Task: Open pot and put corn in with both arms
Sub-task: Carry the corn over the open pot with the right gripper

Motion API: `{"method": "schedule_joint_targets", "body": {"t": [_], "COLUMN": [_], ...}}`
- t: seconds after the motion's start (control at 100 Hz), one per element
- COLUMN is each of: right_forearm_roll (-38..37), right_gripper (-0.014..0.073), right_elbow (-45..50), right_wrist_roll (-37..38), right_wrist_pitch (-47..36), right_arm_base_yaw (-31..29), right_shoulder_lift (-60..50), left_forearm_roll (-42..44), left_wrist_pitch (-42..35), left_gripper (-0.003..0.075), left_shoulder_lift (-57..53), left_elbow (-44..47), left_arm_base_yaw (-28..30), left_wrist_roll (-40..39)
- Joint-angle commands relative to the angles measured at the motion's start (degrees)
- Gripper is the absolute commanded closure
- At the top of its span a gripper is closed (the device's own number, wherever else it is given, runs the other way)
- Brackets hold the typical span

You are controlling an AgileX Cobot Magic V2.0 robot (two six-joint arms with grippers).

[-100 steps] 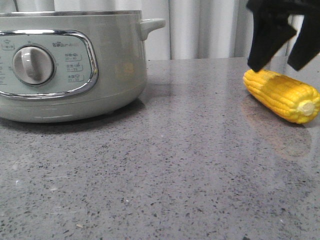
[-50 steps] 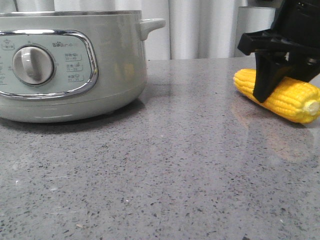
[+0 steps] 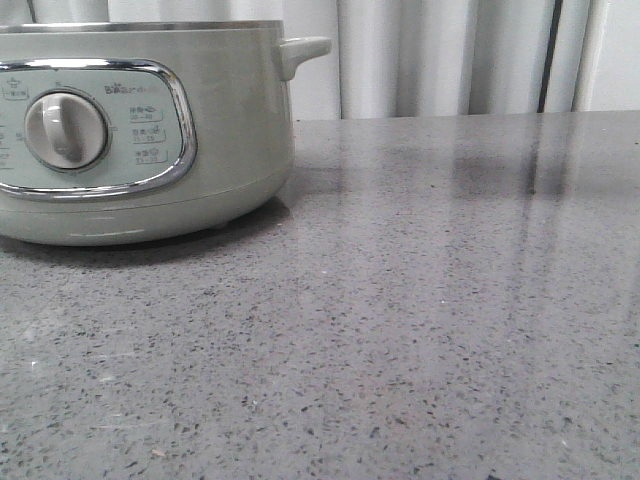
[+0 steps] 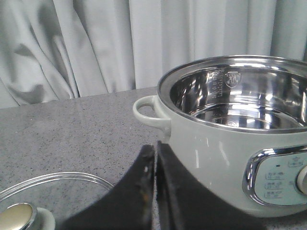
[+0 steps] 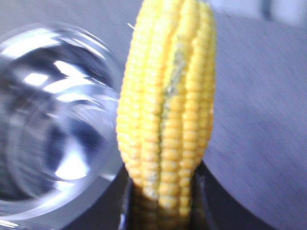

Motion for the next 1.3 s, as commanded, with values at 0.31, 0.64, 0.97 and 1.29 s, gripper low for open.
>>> {"method": "schedule_joint_targets", "body": {"t": [0.31, 0.64, 0.97, 1.29], "right_forearm_roll": [2.2, 2.2, 2.1, -5.4], "right_gripper": [0.0663, 0.0440, 0.0019, 0.0431], "right_elbow": [-7.7, -7.7, -7.7, -6.8], "right_wrist_roll": [-1.4, -1.4, -1.4, -1.4], "right_wrist_pitch": [-16.8, -20.1, -18.3, -11.9], "right_arm_base_yaw": [17.3, 19.3, 18.2, 17.2], "right_shoulder_lift": [7.2, 14.4, 12.7, -1.2], "left_forearm_roll": [-10.9, -14.5, -17.1, -21.7], "left_wrist_pitch": [-3.9, 0.7, -1.3, -1.3], "left_gripper": [0.0741, 0.0741, 0.0741, 0.0741], "left_shoulder_lift": [0.4, 0.4, 0.4, -0.4], "left_elbow": [-2.0, -2.0, -4.4, -7.8], "left_arm_base_yaw": [-0.5, -0.5, -0.5, -0.5], "left_wrist_roll": [-0.1, -0.1, -0.1, 10.4]}}
